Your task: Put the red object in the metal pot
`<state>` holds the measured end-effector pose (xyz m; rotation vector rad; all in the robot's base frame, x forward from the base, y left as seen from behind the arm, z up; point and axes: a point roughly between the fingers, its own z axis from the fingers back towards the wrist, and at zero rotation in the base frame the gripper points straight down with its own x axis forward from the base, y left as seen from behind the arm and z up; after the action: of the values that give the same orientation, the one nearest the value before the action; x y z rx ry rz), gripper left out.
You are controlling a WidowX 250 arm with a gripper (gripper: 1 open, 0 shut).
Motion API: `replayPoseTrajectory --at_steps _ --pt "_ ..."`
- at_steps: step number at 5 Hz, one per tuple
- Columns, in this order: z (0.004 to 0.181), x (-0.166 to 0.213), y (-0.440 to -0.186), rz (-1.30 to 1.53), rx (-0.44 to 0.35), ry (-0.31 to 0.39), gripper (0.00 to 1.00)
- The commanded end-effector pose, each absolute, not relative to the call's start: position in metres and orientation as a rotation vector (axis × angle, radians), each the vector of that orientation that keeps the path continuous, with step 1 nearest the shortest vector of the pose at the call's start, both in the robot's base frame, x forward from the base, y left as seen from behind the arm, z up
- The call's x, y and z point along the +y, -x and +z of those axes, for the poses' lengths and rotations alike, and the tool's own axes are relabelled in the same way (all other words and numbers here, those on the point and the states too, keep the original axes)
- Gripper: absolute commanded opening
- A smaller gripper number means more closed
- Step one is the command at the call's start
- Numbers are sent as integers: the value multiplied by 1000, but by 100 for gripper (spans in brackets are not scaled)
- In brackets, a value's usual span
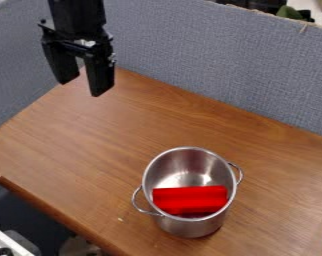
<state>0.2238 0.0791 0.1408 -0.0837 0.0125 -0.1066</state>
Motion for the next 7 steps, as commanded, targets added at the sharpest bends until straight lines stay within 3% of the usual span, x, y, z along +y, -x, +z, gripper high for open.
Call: replayPoseTrajectory --at_steps 1,4,6,7 --pt "145 80 -211 -181 -3 77 100" --pt "58 74 -219 94 -33 80 100" --pt "50 103 -240 204 -25 73 100" --pt "76 67 -222 220 -22 72 100"
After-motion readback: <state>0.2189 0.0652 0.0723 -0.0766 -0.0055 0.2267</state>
